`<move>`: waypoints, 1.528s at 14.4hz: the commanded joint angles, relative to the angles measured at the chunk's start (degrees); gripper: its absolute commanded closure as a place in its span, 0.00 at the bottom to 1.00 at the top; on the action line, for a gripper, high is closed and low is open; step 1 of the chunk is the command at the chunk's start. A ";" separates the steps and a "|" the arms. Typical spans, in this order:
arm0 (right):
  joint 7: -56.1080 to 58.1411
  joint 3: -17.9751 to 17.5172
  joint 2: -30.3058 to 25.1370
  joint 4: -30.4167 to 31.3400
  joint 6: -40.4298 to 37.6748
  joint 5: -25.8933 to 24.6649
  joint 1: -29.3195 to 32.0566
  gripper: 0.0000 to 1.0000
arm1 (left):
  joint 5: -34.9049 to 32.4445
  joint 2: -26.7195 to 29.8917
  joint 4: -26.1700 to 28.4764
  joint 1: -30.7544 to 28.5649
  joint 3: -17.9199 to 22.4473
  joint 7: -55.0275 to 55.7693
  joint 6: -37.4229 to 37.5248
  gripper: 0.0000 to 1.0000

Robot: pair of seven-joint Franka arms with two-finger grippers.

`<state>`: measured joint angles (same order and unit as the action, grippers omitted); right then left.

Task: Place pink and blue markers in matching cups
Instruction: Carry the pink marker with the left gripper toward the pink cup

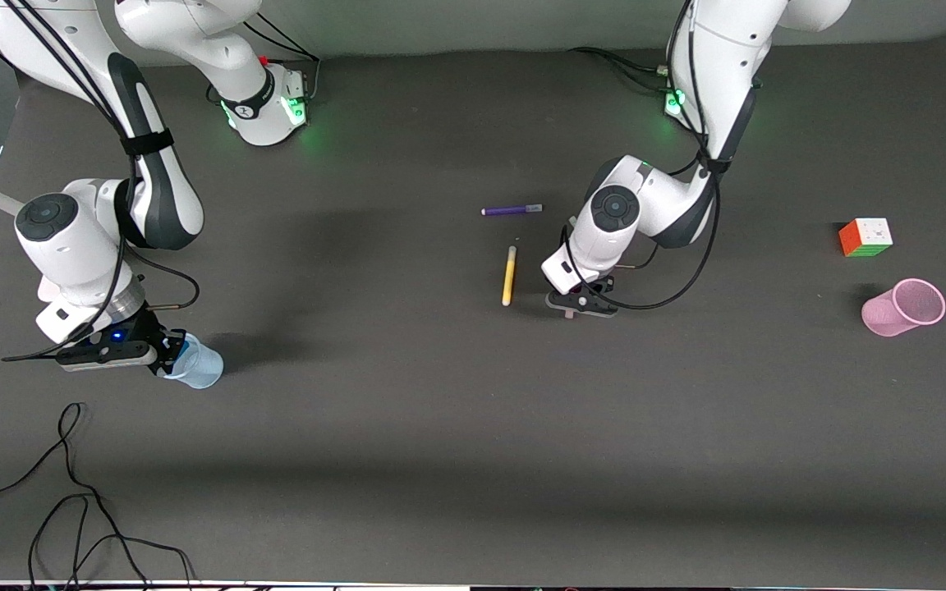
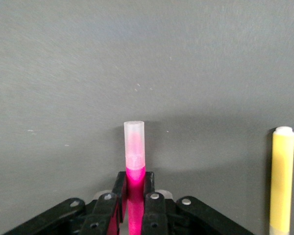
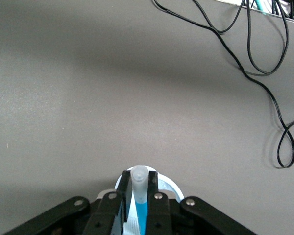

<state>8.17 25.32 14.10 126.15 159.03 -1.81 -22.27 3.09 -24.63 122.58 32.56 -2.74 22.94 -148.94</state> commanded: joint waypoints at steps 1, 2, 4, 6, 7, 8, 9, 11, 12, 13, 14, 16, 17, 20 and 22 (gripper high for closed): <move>2.03 0.79 -1.45 1.55 0.93 1.11 -0.85 0.78 | -0.46 8.44 -2.68 -0.83 2.21 0.00 14.23 1.00; 2.03 0.79 -1.36 1.47 0.93 1.20 -0.94 0.70 | -0.54 10.20 -4.88 -1.09 2.65 0.00 20.03 1.00; 2.03 0.79 -1.18 1.29 0.93 1.11 -0.85 0.42 | -1.15 13.02 -9.36 -2.06 4.75 -0.17 29.80 1.00; 2.03 0.79 -1.10 1.03 0.93 1.20 -0.85 0.00 | -5.62 15.65 -13.49 -2.50 6.08 -0.26 37.81 1.00; 2.03 0.79 -1.10 1.02 0.93 1.20 -0.85 0.00 | -7.90 16.71 -15.60 -3.19 6.17 -0.35 41.59 1.00; 1.94 0.79 -1.10 0.94 0.84 1.20 -0.85 0.00 | -9.15 17.42 -17.97 -4.51 6.00 -0.61 45.28 1.00; 1.94 0.79 -1.10 0.68 0.67 1.20 -0.85 0.00 | -9.33 17.95 -20.34 -5.82 6.00 -2.09 48.79 1.00; 1.85 0.79 -1.10 0.15 0.14 1.11 -0.94 0.00 | -9.77 19.52 -22.21 -9.68 6.17 -11.02 51.55 1.00; 1.85 0.70 -1.10 -0.03 0.14 1.11 -0.94 0.00 | -9.77 20.67 -22.13 -12.92 6.00 -15.42 51.73 1.00; 1.85 0.70 -1.18 -0.38 0.05 1.11 -1.02 0.00 | -9.69 21.72 -21.78 -15.31 6.00 -18.95 52.17 1.00; 1.85 0.61 -1.27 -0.82 -1.08 1.20 -1.11 0.00 | -9.69 22.34 -21.77 -17.68 6.00 -22.64 52.87 1.00; 1.77 0.44 -1.62 -3.62 -6.86 1.28 -1.20 0.00 | -9.69 23.31 -21.77 -21.64 6.00 -28.62 52.96 1.00; 1.77 0.35 -1.88 -4.94 -9.77 1.46 -1.29 0.00 | -9.69 23.66 -21.69 -23.14 6.00 -31.26 52.00 1.00; 1.77 0.17 -4.43 -8.98 -19.95 4.44 -2.42 0.00 | -8.28 23.66 -21.69 -28.76 6.00 -43.55 48.40 1.00; 1.50 0.17 -5.49 -14.15 -29.61 5.67 -3.04 0.00 | -5.04 23.40 -21.60 -32.63 6.08 -50.85 47.16 1.00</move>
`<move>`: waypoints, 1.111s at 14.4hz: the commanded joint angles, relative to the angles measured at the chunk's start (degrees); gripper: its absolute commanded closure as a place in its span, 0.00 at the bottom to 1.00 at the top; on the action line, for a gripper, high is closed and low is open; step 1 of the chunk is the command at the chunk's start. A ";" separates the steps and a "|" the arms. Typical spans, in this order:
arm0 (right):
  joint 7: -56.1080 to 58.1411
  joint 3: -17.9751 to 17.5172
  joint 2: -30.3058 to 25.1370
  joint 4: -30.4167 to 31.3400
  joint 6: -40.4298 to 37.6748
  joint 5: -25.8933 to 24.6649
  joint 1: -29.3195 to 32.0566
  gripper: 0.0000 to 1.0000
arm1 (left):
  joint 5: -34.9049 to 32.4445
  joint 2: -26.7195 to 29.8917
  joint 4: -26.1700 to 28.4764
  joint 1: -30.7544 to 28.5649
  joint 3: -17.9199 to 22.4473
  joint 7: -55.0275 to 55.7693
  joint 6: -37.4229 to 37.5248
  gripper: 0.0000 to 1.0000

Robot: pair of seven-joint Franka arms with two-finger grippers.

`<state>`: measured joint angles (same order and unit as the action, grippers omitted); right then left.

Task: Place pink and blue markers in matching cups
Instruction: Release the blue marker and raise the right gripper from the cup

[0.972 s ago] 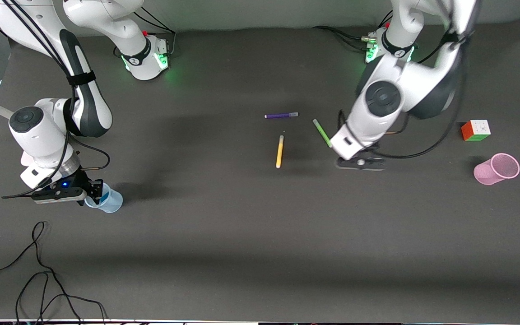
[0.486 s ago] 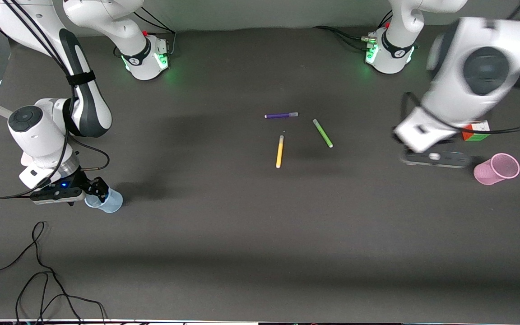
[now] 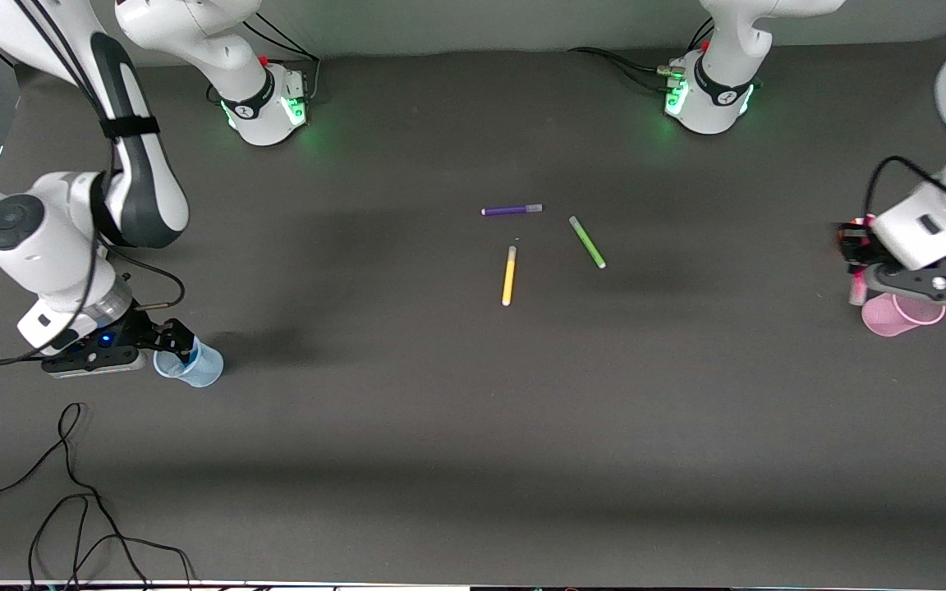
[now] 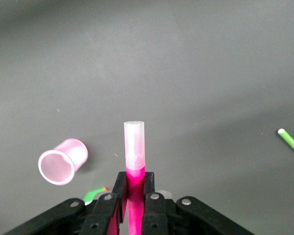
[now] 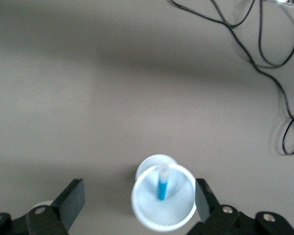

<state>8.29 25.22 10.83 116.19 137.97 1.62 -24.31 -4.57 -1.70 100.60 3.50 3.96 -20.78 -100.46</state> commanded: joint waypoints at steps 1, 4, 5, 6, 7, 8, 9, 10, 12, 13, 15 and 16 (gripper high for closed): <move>1.29 0.27 -2.57 -6.91 -13.73 3.12 -1.09 0.00 | 3.07 0.39 0.73 -5.50 -0.62 -10.48 -1.58 1.00; 1.20 0.27 -4.50 -12.99 -26.40 3.48 -2.14 0.00 | 3.34 -0.05 1.79 -9.81 -0.62 -21.46 -3.95 1.00; 1.03 0.36 -5.64 -14.22 -30.00 3.48 -2.32 0.00 | 4.65 -0.31 2.49 -11.57 -0.62 -25.33 -5.18 1.00; 0.94 0.27 -6.69 -15.02 -32.65 3.39 -2.32 0.00 | 7.18 -1.01 2.84 -13.85 -0.62 -29.63 -5.97 1.00; 0.94 0.19 -8.09 -15.11 -34.59 2.96 -2.41 0.00 | 10.52 -2.15 2.93 -16.30 -0.62 -35.33 -6.59 1.00; 0.33 0.10 -9.59 -15.02 -35.92 2.78 -2.58 0.00 | 13.77 -3.47 2.85 -18.59 -0.62 -41.48 -7.20 1.00; -1.42 0.01 -10.82 -15.02 -37.84 2.69 -2.59 0.00 | 16.85 -4.52 2.85 -20.79 -0.62 -47.11 -7.64 1.00; -3.35 -0.08 -12.23 -14.94 -39.86 2.69 -2.50 0.00 | 19.40 -5.32 2.85 -22.81 -0.62 -51.95 -7.56 1.00; -7.13 -2.78 -14.78 -14.67 -41.72 1.21 -1.71 0.00 | 22.40 -6.64 2.93 -26.42 -0.71 -59.34 -7.21 1.00; -8.98 -5.76 -15.83 -14.58 -41.99 -1.15 0.21 0.00 | 23.98 -7.34 2.93 -27.65 -0.71 -62.25 -7.04 1.00; -9.96 -16.29 -18.03 -13.36 -42.08 -2.50 9.76 0.00 | 27.67 -9.97 2.85 -30.20 -0.71 -68.57 -6.95 1.00; -10.05 -19.21 -18.91 -12.83 -42.08 -2.50 12.33 0.00 | 30.65 -11.72 2.76 -31.96 -0.71 -73.05 -6.95 1.00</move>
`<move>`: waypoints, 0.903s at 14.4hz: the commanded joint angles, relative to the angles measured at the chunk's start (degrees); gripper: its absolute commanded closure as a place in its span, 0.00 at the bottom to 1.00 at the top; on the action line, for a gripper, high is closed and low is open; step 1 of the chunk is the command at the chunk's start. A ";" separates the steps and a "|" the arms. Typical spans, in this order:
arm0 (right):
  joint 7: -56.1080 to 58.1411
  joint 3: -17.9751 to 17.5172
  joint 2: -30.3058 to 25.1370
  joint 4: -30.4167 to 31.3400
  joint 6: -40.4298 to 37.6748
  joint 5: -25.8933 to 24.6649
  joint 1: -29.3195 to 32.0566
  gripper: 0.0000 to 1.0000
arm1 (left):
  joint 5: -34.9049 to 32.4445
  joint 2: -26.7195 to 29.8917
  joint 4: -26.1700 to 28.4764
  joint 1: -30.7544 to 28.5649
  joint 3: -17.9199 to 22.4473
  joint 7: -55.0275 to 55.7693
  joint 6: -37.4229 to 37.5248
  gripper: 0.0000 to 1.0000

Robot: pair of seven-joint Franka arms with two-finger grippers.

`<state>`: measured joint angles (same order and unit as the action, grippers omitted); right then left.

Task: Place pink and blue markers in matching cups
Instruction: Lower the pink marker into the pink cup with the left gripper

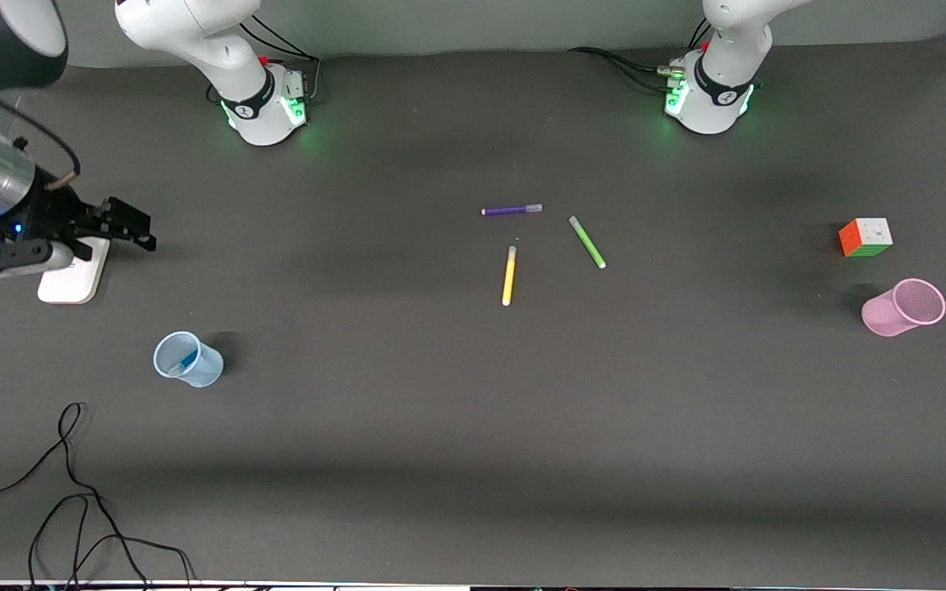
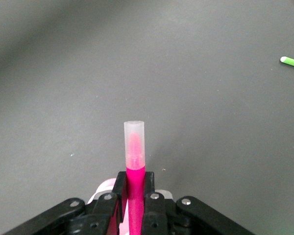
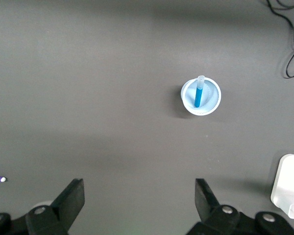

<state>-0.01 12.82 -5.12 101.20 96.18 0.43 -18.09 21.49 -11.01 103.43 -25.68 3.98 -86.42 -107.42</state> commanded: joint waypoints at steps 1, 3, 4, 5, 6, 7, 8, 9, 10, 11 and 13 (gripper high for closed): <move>-1.83 -7.45 -3.23 2.24 -0.29 -1.31 6.31 0.00 | 7.40 -4.09 -0.07 -4.36 -0.72 -11.63 0.02 1.00; -3.84 -9.38 -3.15 2.25 1.02 -1.22 6.92 0.00 | 10.58 -7.00 -0.07 -6.48 -0.72 -17.80 0.02 1.00; -4.64 -11.31 -3.23 2.25 1.11 -1.22 8.49 0.00 | 11.72 -8.14 -0.07 -7.36 -0.72 -20.00 0.10 1.00; -4.82 -13.76 -3.49 2.33 1.12 -1.13 10.42 0.00 | 12.78 -9.37 -0.15 -8.15 -0.72 -22.89 0.19 1.00; -4.82 -15.53 -3.58 2.42 1.12 -1.05 12.88 0.00 | 14.44 -10.52 -0.24 -9.20 -0.81 -26.14 0.28 1.00; -4.82 -16.15 -3.76 2.42 1.12 -0.96 13.86 0.00 | 16.28 -11.66 -0.24 -9.65 -0.81 -28.87 0.72 1.00; -4.91 -16.07 -3.85 2.51 1.12 -0.78 13.95 0.00 | 17.69 -12.80 -0.24 -10.44 -0.81 -30.98 1.59 1.00; -4.91 -16.16 -3.85 2.68 1.20 -0.52 14.39 0.00 | 18.58 -13.94 -0.24 -11.23 -0.81 -32.40 2.29 1.00; -4.91 -16.16 -3.76 3.73 1.73 -0.52 15.00 0.00 | 19.28 -14.56 -0.24 -11.58 -0.81 -33.37 2.82 1.00; -4.82 -16.16 -3.85 4.61 2.78 -0.26 15.53 0.00 | 19.90 -15.35 -0.42 -12.11 -0.81 -34.68 3.09 1.00; -4.82 -16.42 -3.41 4.62 3.14 -0.17 15.71 0.00 | 22.27 -16.85 -0.51 -12.38 -0.90 -38.28 3.27 1.00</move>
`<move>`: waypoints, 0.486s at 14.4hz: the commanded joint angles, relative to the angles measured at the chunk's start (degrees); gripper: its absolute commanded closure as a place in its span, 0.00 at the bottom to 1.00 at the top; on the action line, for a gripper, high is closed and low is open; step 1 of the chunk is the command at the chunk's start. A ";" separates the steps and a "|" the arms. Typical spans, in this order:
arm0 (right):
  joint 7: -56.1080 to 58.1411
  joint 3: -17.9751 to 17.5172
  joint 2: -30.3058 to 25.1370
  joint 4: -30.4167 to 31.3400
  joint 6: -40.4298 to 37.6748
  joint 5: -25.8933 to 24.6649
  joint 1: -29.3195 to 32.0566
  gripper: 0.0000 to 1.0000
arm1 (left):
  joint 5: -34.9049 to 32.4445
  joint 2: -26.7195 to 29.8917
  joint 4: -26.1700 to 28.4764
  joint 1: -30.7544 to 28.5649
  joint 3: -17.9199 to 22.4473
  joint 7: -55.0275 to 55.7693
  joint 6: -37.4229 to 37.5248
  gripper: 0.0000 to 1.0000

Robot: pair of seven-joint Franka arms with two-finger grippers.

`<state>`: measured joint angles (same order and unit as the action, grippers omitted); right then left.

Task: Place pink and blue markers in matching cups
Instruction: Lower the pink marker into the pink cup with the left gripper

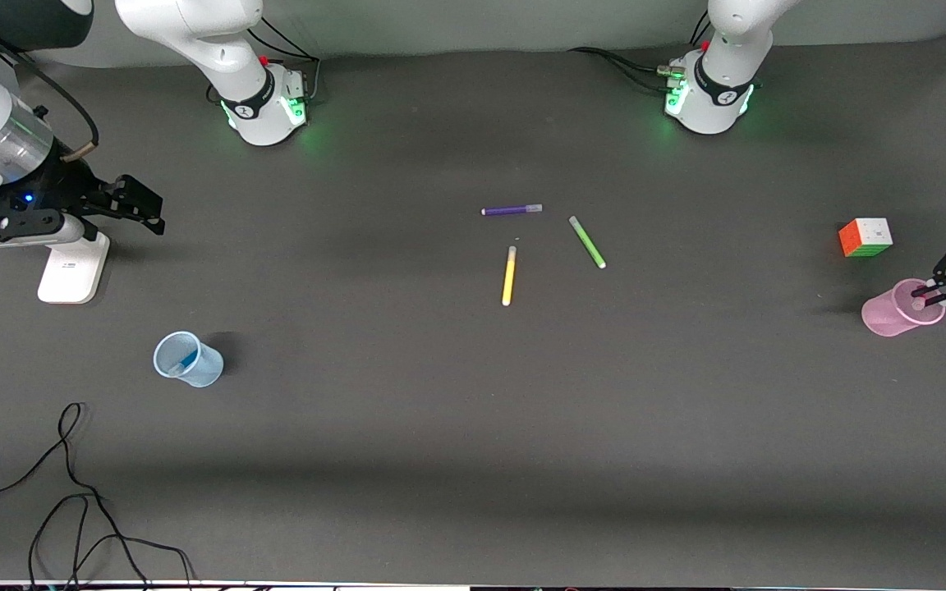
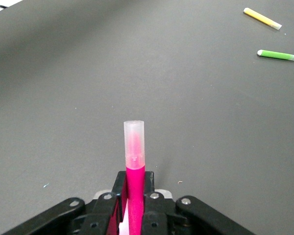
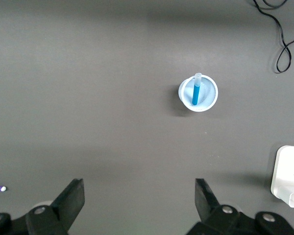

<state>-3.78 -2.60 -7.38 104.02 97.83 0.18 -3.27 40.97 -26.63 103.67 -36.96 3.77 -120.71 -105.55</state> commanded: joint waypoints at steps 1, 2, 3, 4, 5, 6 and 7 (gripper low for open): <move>-1.05 -1.17 -1.15 1.54 1.48 0.08 0.81 0.00 | 3.15 -1.75 -0.75 -1.10 -0.69 -4.53 1.48 1.00; -1.05 -2.05 -1.15 1.19 1.40 0.08 0.98 0.00 | 3.24 -1.93 -0.84 -1.10 -0.78 -4.54 1.48 1.00; -0.97 -3.19 -1.15 1.01 1.22 0.08 2.29 0.00 | 3.15 -1.93 -1.19 -1.01 -0.78 -4.62 1.48 1.00; -0.97 -4.85 -1.15 1.01 1.05 0.08 3.60 0.00 | 3.06 -1.93 -1.62 -0.92 -0.78 -4.71 1.31 0.76; -0.97 -5.30 -0.97 1.10 1.05 0.08 3.97 0.00 | 3.06 -1.93 -1.80 -1.01 -0.78 -4.71 1.31 0.09; -1.05 -5.48 -0.88 1.10 1.39 0.17 3.97 0.00 | 3.15 -1.93 -1.80 -1.01 -0.87 -4.71 1.31 0.01; -1.05 -5.74 -0.80 1.10 1.66 0.86 3.97 0.00 | 3.15 -1.93 -1.80 -1.01 -0.78 -4.71 1.13 0.01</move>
<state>-3.83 -7.16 -7.44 104.56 98.70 0.28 -0.35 42.95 -28.56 102.51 -37.33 3.25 -124.04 -105.37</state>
